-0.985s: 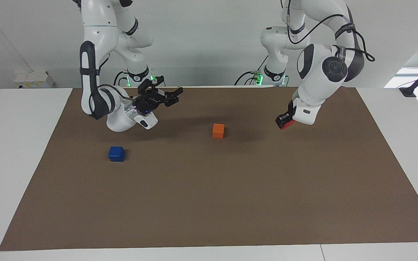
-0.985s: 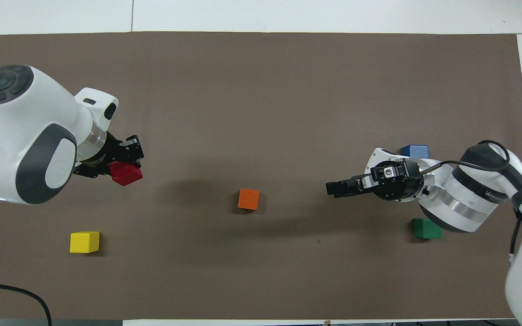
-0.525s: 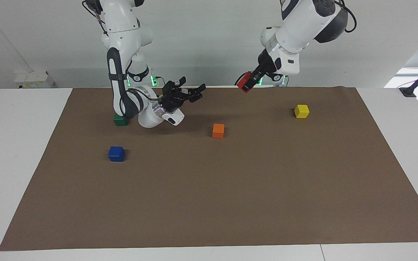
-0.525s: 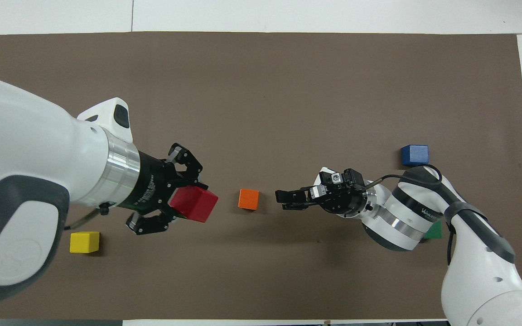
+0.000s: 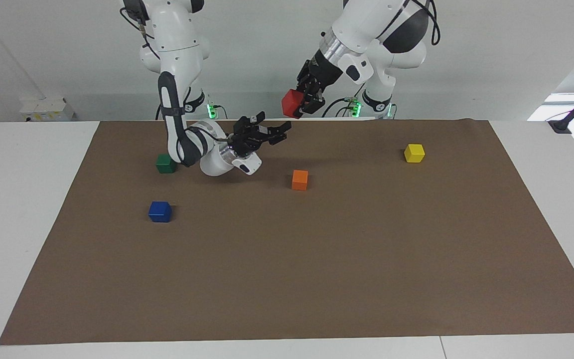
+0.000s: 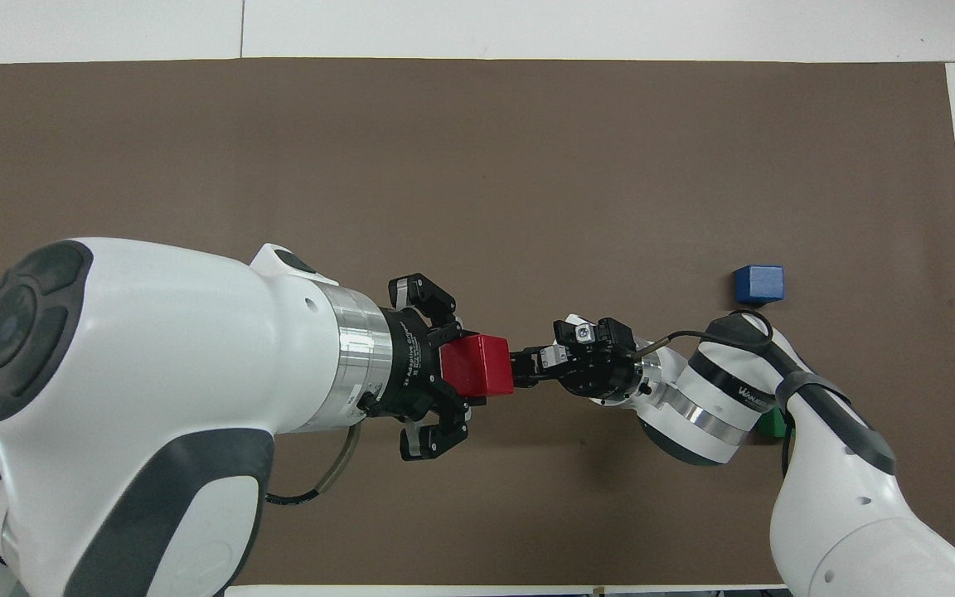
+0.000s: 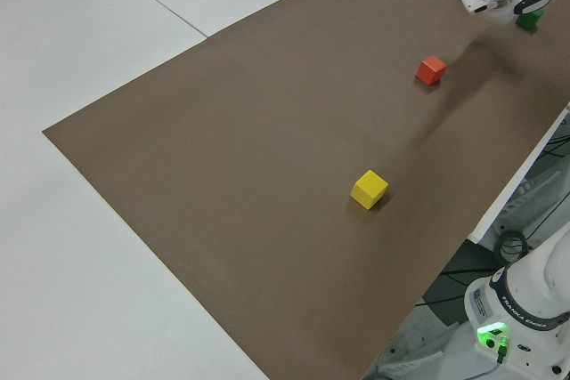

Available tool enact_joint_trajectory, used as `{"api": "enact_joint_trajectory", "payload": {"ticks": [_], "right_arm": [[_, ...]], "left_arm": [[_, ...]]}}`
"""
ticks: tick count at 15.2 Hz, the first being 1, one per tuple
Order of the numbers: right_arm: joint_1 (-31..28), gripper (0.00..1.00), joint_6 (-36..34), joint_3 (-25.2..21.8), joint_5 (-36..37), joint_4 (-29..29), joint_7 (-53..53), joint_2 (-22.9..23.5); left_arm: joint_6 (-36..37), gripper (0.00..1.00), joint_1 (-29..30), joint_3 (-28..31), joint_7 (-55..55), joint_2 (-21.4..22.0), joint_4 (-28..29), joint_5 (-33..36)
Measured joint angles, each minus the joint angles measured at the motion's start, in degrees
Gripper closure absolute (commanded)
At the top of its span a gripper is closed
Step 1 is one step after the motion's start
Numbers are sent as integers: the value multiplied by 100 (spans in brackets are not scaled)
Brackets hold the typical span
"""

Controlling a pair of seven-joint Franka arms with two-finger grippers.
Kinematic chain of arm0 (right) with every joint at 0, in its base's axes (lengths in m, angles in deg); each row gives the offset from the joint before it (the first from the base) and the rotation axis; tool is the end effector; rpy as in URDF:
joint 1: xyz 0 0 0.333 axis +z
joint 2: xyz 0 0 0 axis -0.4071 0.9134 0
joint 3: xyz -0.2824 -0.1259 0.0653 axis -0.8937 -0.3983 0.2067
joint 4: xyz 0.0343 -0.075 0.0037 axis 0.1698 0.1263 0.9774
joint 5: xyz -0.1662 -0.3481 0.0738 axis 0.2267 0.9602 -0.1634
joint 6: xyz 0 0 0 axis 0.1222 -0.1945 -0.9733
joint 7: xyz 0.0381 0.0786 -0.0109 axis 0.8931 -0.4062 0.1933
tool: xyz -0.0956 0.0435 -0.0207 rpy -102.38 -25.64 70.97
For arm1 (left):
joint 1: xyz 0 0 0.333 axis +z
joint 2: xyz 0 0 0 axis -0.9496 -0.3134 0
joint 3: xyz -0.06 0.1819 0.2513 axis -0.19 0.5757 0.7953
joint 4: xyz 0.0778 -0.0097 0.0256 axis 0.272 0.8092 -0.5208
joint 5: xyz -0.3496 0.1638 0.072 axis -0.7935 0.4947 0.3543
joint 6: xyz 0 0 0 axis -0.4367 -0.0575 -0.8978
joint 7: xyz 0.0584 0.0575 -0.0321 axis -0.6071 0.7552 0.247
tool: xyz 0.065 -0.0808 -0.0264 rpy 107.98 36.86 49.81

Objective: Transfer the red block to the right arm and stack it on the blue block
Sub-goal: 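Grasp the red cube with the right gripper while the left gripper releases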

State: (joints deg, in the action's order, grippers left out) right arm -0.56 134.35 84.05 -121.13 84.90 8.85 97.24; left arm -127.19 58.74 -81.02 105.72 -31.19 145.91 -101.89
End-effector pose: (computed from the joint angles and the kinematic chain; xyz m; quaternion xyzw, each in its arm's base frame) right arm 0.4508 0.2642 0.3143 -0.3434 0.1032 0.0922 0.9290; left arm 0.4249 -0.3528 0.6181 0.6655 0.7031 -0.2048 0.1441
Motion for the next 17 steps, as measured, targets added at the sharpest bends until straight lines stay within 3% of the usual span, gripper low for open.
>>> {"api": "enact_joint_trajectory", "payload": {"ticks": [5, 6, 9, 10, 11, 17], "right_arm": [[109, 0, -101, 183, -316, -113, 117, 133], [118, 6, -101, 290, -434, -148, 117, 133], [170, 34, -90, 376, -515, -189, 117, 133], [168, 60, -89, 374, -515, -189, 117, 134], [167, 100, -85, 370, -515, -189, 117, 135], [154, 100, -43, 354, -522, -197, 123, 135]], "left_arm": [[-1122, 100, -194, -13, 831, 67, 529, -55], [-1194, 100, -235, -15, 901, 100, 629, -55], [-1228, 100, -260, -13, 962, 222, 812, -57], [-1229, 100, -261, -13, 962, 256, 844, -57], [-1228, 100, -267, -13, 962, 282, 865, -57], [-1239, 100, -277, 9, 871, 321, 920, -72]]}}
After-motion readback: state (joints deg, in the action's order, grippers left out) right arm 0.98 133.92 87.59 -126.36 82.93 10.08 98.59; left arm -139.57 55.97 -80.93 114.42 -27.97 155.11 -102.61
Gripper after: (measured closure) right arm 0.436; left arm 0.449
